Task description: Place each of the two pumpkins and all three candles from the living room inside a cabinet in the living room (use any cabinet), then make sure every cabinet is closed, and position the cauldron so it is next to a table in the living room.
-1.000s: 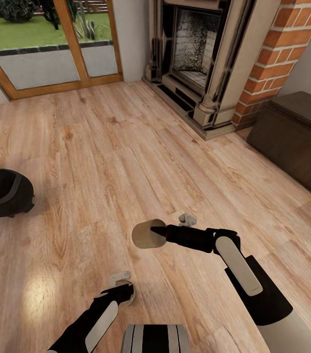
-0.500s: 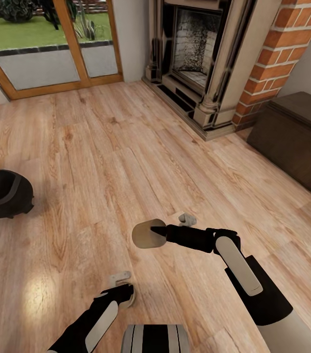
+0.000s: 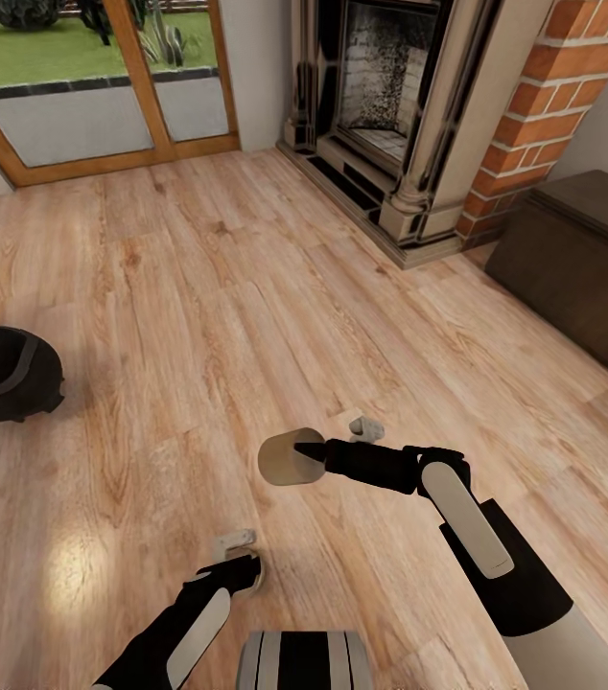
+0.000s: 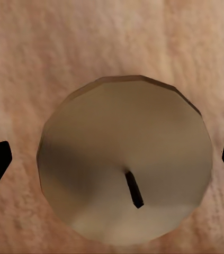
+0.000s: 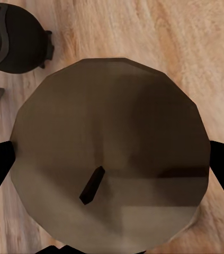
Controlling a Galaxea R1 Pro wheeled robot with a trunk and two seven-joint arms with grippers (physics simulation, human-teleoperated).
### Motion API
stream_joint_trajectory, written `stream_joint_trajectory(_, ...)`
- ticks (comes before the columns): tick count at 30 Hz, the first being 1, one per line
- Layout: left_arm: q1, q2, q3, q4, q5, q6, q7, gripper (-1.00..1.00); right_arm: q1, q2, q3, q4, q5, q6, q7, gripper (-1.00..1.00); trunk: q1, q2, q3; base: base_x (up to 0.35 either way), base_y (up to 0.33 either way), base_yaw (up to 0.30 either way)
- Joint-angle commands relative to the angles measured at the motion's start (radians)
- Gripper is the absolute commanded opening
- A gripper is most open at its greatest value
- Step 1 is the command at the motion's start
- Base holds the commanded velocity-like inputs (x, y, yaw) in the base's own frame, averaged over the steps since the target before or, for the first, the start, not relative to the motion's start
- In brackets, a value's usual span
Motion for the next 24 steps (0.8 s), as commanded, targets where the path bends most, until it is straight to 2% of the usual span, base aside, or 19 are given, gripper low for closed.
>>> stream_joint_trajectory(1, -0.001, 0.000, -0.003, -0.002, 0.008, 0.002, 0.008, 1.00, -0.001, -0.001, 0.001, -0.001, -0.011, 0.000, -0.010, -1.00, 0.000, -0.001, -0.005, 0.000, 0.000, 0.000)
stream_joint_trajectory(5, -0.001, 0.001, -0.002, -0.002, 0.008, 0.002, 0.008, 1.00, -0.001, -0.001, 0.001, 0.000, -0.011, 0.000, -0.010, -1.00, 0.001, -0.001, -0.009, 0.000, 0.000, 0.000)
stream_joint_trajectory(9, -0.001, 0.002, -0.001, -0.002, 0.008, 0.002, 0.008, 1.00, -0.001, -0.001, 0.001, 0.000, -0.011, 0.000, -0.010, -1.00, 0.002, -0.002, -0.024, 0.000, 0.000, 0.000)
stream_joint_trajectory(24, 0.000, 0.004, 0.000, -0.003, 0.009, 0.002, 0.002, 1.00, -0.001, -0.001, 0.002, 0.000, -0.011, 0.000, -0.010, -1.00, 0.002, -0.002, -0.024, 0.000, 0.000, 0.000)
